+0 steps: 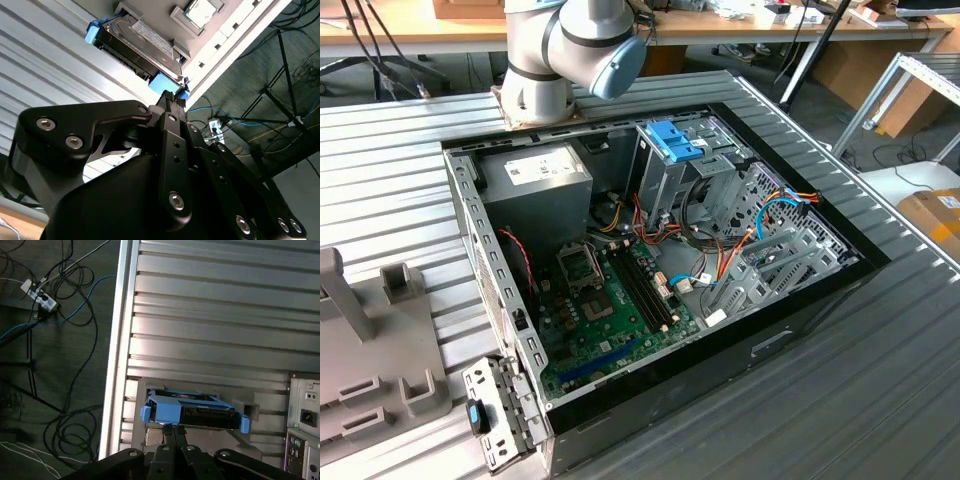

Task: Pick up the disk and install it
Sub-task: 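Pick up the disk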

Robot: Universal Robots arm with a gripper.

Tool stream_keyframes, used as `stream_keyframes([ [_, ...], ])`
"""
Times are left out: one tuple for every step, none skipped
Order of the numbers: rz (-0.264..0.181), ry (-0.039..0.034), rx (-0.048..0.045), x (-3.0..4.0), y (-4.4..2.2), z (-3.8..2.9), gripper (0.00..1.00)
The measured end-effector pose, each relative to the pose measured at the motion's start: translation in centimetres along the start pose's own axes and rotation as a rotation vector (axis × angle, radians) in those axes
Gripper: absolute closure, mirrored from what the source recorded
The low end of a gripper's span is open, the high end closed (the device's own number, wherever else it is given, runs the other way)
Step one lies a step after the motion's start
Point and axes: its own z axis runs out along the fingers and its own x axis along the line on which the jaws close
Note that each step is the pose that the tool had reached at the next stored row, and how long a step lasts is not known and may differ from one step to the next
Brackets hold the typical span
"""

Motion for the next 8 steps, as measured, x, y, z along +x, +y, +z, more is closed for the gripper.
stream_keyframes([
  [-0.032,0.0012,0.0031,0.0,0.0,0.0,0.89],
  [-0.049,0.0018,0.0047,0.0,0.0,0.0,0.89],
  [-0.068,0.0026,0.0065,0.0,0.0,0.0,0.89],
  [-0.097,0.0036,0.0091,0.0,0.0,0.01,0.89],
  [-0.135,0.0049,0.0125,0.0,0.0,0.02,0.89],
  [-0.17,0.0062,0.0156,0.0,0.0,0.02,0.89],
  [-0.217,0.0077,0.0191,0.0,0.0,0.04,0.89],
  [-0.235,0.0083,0.0202,0.0,0.0,0.04,0.89],
])
